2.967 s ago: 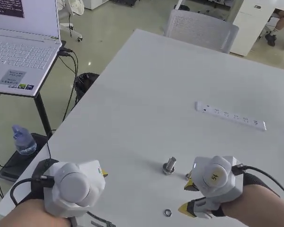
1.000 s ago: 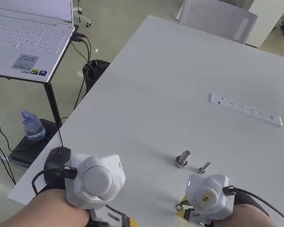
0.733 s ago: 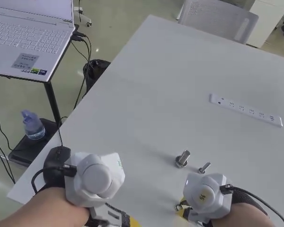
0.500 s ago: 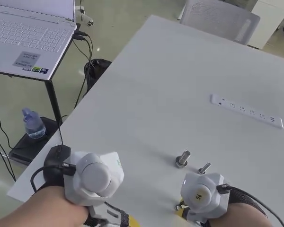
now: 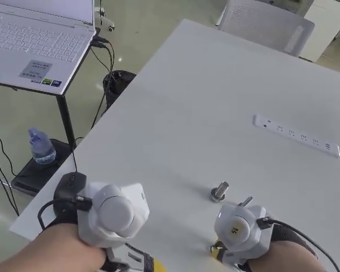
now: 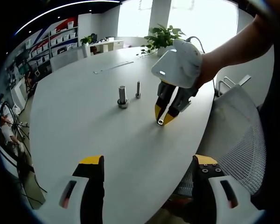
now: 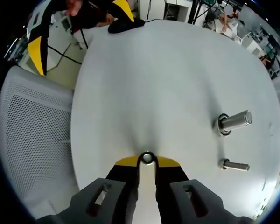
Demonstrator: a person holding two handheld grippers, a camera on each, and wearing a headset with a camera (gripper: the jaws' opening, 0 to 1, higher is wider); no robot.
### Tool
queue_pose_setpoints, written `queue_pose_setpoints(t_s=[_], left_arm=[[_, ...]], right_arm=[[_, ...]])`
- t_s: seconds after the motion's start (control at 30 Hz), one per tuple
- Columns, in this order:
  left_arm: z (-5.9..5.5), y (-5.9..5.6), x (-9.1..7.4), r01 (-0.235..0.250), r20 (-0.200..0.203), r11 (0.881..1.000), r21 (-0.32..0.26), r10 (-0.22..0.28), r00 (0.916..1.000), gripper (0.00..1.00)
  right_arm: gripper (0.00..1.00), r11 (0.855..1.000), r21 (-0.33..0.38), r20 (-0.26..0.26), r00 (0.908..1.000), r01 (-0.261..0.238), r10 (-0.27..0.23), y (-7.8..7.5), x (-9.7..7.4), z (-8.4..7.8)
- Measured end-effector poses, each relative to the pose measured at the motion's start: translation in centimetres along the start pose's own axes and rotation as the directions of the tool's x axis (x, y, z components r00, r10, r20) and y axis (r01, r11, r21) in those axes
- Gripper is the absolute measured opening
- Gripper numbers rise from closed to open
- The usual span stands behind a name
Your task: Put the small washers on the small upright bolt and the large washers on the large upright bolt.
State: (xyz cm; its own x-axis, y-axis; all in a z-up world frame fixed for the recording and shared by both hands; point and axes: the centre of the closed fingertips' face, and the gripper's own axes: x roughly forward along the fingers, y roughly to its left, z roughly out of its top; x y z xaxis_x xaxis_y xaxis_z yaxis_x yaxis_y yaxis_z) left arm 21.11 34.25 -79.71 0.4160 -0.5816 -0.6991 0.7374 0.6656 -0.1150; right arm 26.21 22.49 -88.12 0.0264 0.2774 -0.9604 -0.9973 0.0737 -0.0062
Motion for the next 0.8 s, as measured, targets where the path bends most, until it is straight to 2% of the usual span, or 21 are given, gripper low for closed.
queue_pose_setpoints(t_s=[0.23, 0.67, 0.8], left_arm=[[0.2, 0.0, 0.0, -0.003, -0.002, 1.000, 0.006, 0.003, 1.0000, 0.77], [0.7, -0.2, 0.0, -0.010, -0.001, 1.000, 0.016, 0.010, 1.0000, 0.77], [0.9, -0.3, 0.0, -0.012, -0.003, 1.000, 0.024, 0.012, 0.9999, 0.77]], right_arm=[[0.12, 1.000, 0.028, -0.006, 1.0000, -0.006, 0.006, -0.2, -0.4, -0.6], [0.12, 0.995, 0.093, -0.009, 0.9998, 0.020, -0.019, -2.2, -2.7, -2.4], [0.12, 0.996, 0.079, -0.023, 0.9993, 0.032, -0.030, -2.8, -3.4, -3.5]])
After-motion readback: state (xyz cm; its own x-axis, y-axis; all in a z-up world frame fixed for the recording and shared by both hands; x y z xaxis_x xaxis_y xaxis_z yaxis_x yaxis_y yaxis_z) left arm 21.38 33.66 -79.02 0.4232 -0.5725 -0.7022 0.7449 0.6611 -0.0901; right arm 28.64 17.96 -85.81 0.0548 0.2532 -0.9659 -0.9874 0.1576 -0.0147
